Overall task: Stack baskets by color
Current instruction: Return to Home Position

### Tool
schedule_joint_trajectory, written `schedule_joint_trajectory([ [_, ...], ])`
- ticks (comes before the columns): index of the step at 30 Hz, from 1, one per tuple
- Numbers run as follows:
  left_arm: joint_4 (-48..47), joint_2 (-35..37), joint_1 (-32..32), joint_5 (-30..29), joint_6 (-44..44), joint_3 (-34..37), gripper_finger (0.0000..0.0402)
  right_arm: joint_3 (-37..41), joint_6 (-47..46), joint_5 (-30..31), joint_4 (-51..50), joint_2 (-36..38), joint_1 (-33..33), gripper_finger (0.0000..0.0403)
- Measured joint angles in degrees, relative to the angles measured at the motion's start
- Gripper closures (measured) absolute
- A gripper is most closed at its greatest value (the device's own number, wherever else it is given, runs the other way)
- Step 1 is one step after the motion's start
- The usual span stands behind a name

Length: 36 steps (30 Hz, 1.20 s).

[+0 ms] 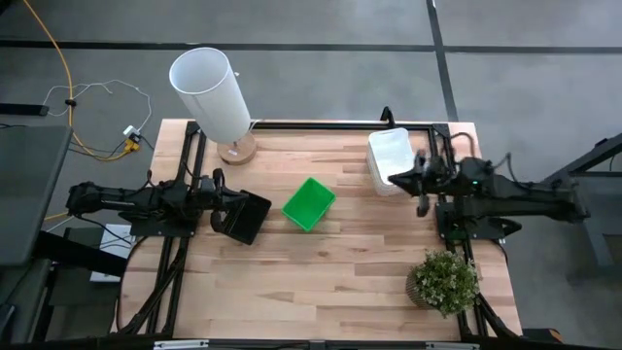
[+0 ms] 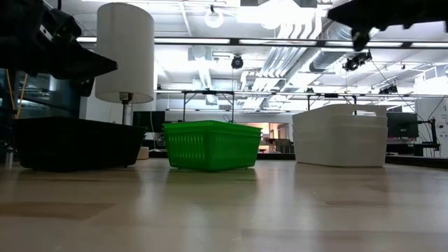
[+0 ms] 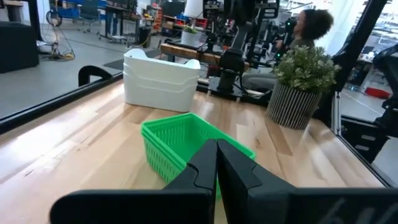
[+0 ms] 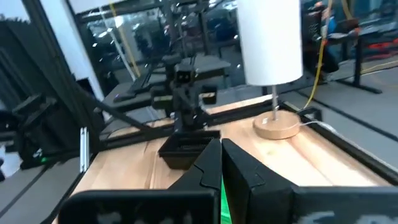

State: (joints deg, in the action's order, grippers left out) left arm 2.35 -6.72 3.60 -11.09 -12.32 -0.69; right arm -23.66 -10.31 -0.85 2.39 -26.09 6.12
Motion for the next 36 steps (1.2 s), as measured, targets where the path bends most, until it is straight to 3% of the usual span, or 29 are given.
schedule_joint_trajectory([
  [5, 0.0, 0.0, 0.0, 0.0, 0.0, 0.0, 0.0401, 0.0, 0.3, 0.6, -5.3, 8.3, 0.4, 0.0403],
  [11, 0.0, 0.0, 0.0, 0.0, 0.0, 0.0, 0.0401, 1.1, 0.7, 1.4, -7.2, 13.0, 0.1, 0.0403],
  [18, 0.0, 0.0, 0.0, 0.0, 0.0, 0.0, 0.0401, 14.8, 1.3, 1.3, 5.9, 18.2, -1.3, 0.0403],
  [25, 0.0, 0.0, 0.0, 0.0, 0.0, 0.0, 0.0401, 21.6, -0.3, 0.7, 4.8, 25.4, -1.4, 0.0403],
  [31, 0.0, 0.0, 0.0, 0.1, 0.0, 0.0, 0.0401, 23.1, -1.6, 0.7, -0.8, 25.4, -1.9, 0.0403],
  [36, 0.0, 0.0, 0.0, 0.1, 0.0, 0.0, 0.0401, 23.1, 3.7, 1.0, -1.2, 25.4, -4.0, 0.0403],
])
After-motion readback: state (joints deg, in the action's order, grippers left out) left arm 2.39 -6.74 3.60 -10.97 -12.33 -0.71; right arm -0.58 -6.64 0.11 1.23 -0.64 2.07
